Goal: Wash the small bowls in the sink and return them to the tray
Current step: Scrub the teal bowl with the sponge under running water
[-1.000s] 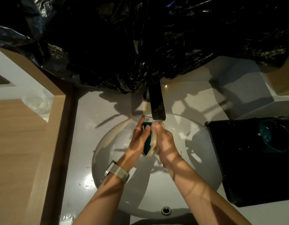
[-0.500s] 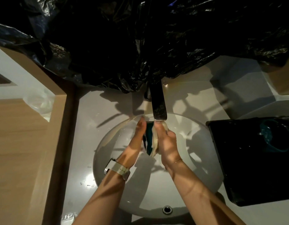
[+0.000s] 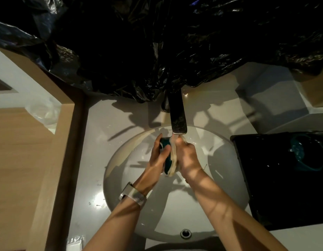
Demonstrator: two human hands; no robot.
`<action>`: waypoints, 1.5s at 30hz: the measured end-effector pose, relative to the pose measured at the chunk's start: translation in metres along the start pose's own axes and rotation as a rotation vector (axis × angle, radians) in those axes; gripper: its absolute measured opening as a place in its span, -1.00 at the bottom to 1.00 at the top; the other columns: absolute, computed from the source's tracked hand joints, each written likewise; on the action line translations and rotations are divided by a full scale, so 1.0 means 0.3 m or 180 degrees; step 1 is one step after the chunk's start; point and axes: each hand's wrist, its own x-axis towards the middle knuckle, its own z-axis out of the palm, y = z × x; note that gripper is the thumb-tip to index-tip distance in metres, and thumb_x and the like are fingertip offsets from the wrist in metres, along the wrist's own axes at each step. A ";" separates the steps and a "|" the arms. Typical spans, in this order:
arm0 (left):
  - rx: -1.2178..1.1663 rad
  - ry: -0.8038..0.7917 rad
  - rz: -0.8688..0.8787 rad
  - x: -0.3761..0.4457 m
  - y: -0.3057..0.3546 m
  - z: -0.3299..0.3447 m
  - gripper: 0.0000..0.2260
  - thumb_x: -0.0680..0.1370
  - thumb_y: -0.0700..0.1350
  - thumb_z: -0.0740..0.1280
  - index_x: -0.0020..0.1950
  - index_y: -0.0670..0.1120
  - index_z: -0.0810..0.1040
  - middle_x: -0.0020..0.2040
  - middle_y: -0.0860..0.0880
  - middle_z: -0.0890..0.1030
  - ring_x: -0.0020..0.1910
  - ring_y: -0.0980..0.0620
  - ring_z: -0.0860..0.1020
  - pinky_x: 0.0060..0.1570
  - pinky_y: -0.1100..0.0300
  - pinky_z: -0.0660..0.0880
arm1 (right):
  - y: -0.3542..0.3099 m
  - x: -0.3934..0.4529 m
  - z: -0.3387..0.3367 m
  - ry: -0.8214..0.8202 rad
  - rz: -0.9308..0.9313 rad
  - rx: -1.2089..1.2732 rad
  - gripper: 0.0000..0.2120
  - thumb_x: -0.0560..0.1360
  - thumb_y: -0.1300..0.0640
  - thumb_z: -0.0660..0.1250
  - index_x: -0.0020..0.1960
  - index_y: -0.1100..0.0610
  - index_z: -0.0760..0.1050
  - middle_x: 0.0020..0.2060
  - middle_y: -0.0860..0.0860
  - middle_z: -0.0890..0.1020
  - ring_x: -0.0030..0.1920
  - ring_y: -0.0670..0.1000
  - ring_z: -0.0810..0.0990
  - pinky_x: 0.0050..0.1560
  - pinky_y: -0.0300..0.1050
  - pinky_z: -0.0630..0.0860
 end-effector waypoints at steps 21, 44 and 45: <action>-0.2567 -0.0505 -0.1323 0.050 0.075 -0.034 -0.43 0.56 0.25 0.19 0.33 -0.18 0.53 0.27 -0.25 0.57 0.13 -0.27 0.61 0.10 -0.29 0.51 | -0.055 -0.038 -0.200 -0.0373 -0.0848 -0.0725 -0.72 0.48 0.03 0.38 0.06 0.15 0.38 -0.19 0.02 0.56 -0.19 -0.01 0.58 -0.23 -0.17 0.56; -0.2189 0.0030 -0.1640 0.060 0.015 -0.050 -0.50 0.52 0.21 0.28 0.26 -0.15 0.58 0.17 -0.27 0.63 0.05 -0.24 0.62 0.07 -0.25 0.54 | -0.072 -0.014 -0.163 -0.2292 -0.2311 -0.3787 -0.76 0.55 0.44 0.17 0.02 0.21 0.55 -0.13 -0.15 0.48 -0.18 -0.31 0.50 -0.04 -0.41 0.38; -0.2135 0.0051 -0.1697 0.056 0.023 -0.042 -0.49 0.50 0.20 0.29 0.25 -0.15 0.58 0.14 -0.26 0.63 0.04 -0.24 0.61 0.08 -0.23 0.53 | -0.071 0.009 -0.166 -0.2335 -0.2199 -0.3703 -0.78 0.53 0.40 0.24 0.02 0.16 0.58 -0.14 -0.17 0.50 -0.16 -0.30 0.47 -0.02 -0.36 0.37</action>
